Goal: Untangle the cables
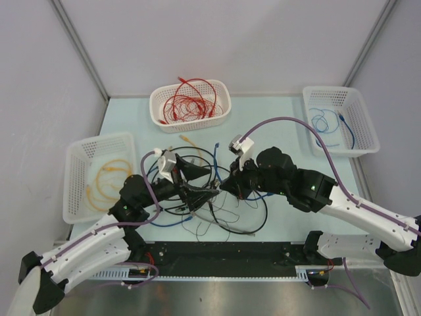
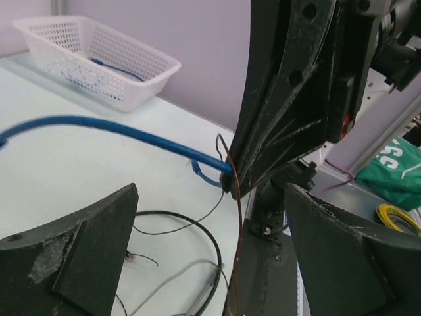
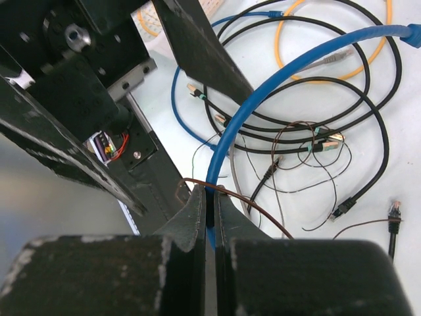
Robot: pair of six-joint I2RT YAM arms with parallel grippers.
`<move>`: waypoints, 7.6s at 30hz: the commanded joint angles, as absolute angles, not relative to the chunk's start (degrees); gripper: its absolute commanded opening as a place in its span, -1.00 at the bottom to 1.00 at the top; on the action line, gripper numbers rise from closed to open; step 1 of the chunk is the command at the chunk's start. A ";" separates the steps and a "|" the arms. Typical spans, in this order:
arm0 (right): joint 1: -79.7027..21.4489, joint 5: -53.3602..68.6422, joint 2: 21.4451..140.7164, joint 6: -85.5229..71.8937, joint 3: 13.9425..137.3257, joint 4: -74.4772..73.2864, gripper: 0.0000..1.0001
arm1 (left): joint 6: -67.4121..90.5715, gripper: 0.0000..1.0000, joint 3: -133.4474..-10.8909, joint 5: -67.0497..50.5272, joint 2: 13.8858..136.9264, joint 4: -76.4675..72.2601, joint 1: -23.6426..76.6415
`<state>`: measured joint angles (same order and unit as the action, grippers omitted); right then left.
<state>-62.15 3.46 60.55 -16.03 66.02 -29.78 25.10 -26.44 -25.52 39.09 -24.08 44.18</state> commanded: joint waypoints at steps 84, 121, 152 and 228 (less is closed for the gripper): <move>-1.06 -33.22 98.60 -9.93 87.18 21.45 -1.00 | 38.67 -1.00 -26.01 -11.33 41.75 9.32 28.65; -7.55 -36.23 98.54 -23.54 96.16 2.58 0.99 | 37.35 -1.00 -28.91 -6.78 39.29 12.65 29.27; -64.15 -16.34 69.08 -21.98 51.94 -13.28 0.69 | 37.71 0.62 -35.16 6.58 43.51 21.71 28.92; -51.06 -15.73 61.61 -24.61 44.56 -16.17 0.61 | 57.06 -1.00 -46.86 5.15 88.01 15.79 19.07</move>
<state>-51.18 -15.51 64.03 -23.99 44.99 -16.12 65.98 -50.63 15.94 93.41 23.16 18.94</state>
